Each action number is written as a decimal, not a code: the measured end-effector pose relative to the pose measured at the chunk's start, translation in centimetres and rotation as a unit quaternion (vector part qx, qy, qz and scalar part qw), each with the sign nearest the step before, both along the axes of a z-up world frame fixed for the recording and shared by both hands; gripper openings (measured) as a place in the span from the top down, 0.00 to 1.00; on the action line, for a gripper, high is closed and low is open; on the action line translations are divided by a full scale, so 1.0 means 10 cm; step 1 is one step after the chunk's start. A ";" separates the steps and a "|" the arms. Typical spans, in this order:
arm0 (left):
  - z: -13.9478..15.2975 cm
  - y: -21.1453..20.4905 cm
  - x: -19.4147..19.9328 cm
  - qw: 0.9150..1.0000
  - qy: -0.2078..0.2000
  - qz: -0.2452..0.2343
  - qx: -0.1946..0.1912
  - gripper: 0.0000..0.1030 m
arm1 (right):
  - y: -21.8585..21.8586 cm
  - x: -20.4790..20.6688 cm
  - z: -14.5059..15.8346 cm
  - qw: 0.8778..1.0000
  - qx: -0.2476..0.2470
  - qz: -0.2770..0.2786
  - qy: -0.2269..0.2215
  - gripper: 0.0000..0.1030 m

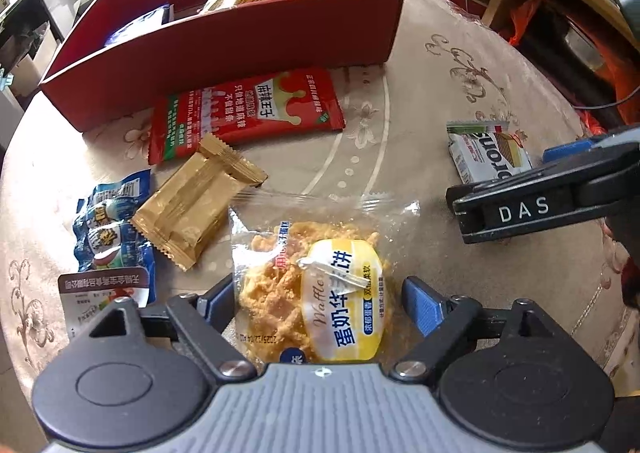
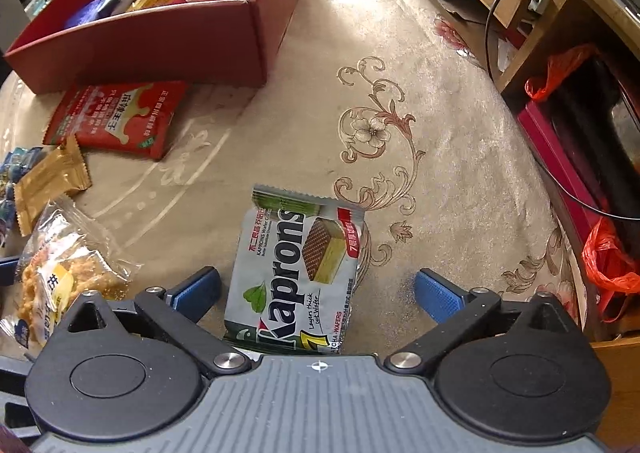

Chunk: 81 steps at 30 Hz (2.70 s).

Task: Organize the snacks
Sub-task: 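Grasp the Kaprons wafer packet with right tool while left tool grasps the waffle bag, then lift the Kaprons packet with right tool while left tool lifts the waffle bag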

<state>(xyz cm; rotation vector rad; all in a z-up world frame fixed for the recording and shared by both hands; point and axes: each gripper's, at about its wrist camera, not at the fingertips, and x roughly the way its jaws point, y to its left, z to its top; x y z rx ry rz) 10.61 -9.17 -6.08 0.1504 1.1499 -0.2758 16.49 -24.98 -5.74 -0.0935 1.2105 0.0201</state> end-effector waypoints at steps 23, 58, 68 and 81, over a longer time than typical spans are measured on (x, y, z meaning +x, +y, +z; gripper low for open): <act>0.19 0.11 -0.02 0.999 0.003 0.009 -0.041 0.38 | 0.34 -0.36 0.26 0.999 -0.018 0.008 -0.033 0.38; 0.37 0.12 -0.07 0.999 -0.041 0.004 -0.016 0.48 | 0.45 -0.34 0.48 0.996 -0.018 0.018 -0.080 0.38; 0.14 0.19 0.12 0.999 0.010 0.024 -0.036 0.29 | 0.44 -0.33 0.52 0.996 -0.005 0.020 -0.085 0.38; 0.31 0.11 -0.01 0.999 -0.045 0.009 -0.013 0.50 | 0.36 -0.33 0.65 0.994 0.010 0.016 -0.106 0.38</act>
